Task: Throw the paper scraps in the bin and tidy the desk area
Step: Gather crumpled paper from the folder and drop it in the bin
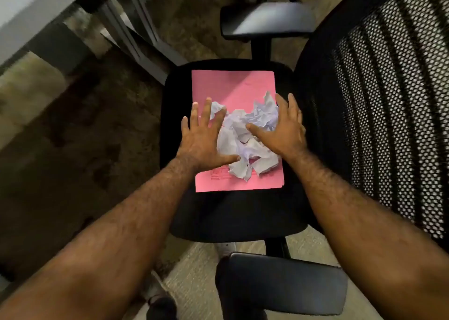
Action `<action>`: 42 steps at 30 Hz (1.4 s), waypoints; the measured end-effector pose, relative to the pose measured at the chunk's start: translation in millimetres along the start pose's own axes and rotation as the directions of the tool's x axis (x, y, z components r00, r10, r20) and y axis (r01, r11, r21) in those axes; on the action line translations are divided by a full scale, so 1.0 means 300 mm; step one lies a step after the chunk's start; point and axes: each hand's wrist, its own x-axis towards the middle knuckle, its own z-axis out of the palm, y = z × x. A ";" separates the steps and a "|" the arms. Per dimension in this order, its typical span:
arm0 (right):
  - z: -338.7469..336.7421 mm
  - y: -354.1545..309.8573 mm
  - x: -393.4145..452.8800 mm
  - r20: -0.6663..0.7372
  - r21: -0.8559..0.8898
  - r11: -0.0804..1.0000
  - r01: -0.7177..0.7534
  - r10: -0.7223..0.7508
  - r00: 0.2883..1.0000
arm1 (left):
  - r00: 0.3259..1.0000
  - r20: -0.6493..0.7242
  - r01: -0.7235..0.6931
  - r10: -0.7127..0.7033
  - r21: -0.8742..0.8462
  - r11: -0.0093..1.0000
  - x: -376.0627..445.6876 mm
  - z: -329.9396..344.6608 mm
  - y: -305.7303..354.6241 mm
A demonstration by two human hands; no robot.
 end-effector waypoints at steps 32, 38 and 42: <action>0.088 0.023 0.186 -0.052 0.218 0.955 0.203 -0.197 0.979 | 0.979 -0.083 -0.180 0.188 0.094 0.979 0.153 0.168 0.009; 0.047 -0.004 0.189 -0.055 0.400 0.916 0.013 0.010 0.998 | 0.978 -0.102 -0.185 0.184 0.005 0.983 0.108 0.185 0.000; 0.030 -0.017 0.173 -0.020 0.509 0.859 -0.050 0.069 0.997 | 0.970 -0.194 -0.173 0.148 -0.115 0.978 0.109 0.139 0.006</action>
